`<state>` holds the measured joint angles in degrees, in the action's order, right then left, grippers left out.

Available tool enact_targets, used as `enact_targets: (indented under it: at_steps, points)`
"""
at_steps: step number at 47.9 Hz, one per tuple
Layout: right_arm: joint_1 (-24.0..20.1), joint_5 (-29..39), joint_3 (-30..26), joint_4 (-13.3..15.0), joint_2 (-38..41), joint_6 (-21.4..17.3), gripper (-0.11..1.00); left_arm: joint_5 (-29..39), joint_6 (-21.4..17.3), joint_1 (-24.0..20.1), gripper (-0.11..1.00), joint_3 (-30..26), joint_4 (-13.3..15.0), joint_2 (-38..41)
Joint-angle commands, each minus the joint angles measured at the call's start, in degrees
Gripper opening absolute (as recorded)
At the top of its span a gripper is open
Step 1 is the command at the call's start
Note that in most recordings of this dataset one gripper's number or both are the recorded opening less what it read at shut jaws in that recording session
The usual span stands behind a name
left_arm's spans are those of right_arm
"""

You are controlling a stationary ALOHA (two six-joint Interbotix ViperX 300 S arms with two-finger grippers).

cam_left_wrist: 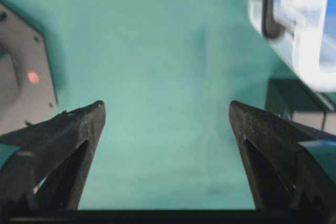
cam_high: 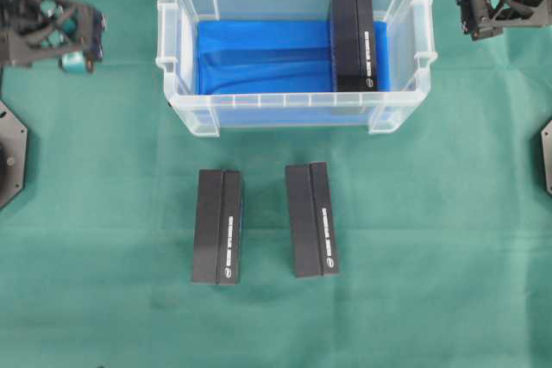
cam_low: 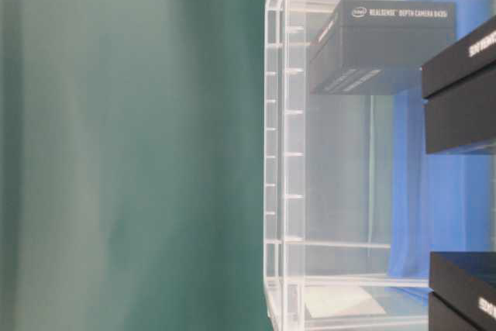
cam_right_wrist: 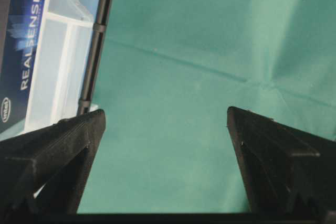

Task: Take out the box from the case.
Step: 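Open the left gripper and withdraw it to the left side, then move the right gripper over the right black box in the bin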

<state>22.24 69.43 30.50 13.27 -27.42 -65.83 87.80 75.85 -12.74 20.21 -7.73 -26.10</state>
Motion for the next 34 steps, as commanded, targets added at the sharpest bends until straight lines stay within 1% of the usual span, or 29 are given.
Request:
enact_targets:
  at_steps: [1, 5, 9, 17, 22, 34]
  points:
    - [0.0, 0.4, -0.7, -0.1, -0.7, -0.4, 0.93, -0.4, -2.5, -3.4, 0.98, -0.7, -0.2, -0.5]
    - [0.0, 0.7, -0.7, -0.1, -0.7, -0.6, 0.93, -0.4, -5.9, -6.6, 0.98, -0.9, -0.2, -0.5]
    - [0.0, 1.1, -0.7, -0.1, -0.7, -0.8, 0.93, -0.4, -8.1, -9.1, 0.98, -1.0, 0.1, -0.4]
    - [0.0, 1.4, -0.7, -0.1, -0.7, -1.7, 0.93, -0.7, -10.7, -12.0, 0.98, -1.2, 0.1, 0.0]
    - [-0.1, 1.4, -0.7, -0.1, -0.6, -1.9, 0.93, -1.2, -11.4, -12.6, 0.98, -1.2, 0.1, 0.1]
    - [0.0, 1.5, -0.7, -0.1, -0.6, -2.1, 0.93, -1.4, -11.4, -12.7, 0.98, -1.2, 0.3, 0.2]
